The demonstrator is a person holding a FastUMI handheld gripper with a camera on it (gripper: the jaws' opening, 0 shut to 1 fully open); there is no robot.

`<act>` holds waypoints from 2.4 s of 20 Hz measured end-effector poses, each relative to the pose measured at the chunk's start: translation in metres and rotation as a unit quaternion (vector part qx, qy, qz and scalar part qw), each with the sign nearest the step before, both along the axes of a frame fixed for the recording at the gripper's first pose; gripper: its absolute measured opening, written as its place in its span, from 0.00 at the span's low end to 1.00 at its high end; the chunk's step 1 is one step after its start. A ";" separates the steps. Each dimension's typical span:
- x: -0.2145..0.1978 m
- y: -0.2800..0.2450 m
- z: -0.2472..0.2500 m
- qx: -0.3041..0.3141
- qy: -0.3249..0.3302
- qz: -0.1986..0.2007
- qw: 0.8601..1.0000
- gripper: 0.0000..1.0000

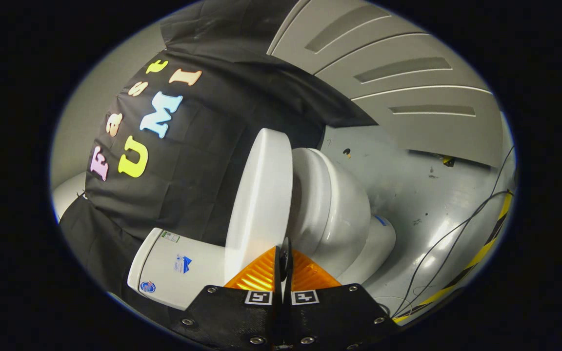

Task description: Open the toilet lid.

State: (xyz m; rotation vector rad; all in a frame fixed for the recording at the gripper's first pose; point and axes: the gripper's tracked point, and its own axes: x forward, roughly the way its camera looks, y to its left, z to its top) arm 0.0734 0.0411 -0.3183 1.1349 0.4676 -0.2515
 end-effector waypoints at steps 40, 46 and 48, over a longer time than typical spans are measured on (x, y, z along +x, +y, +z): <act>0.042 0.073 0.167 -0.274 -0.036 0.145 0.950 0.00; 0.046 0.092 0.186 -0.314 -0.047 0.169 0.933 0.00; 0.047 0.097 0.190 -0.322 -0.050 0.174 0.929 0.00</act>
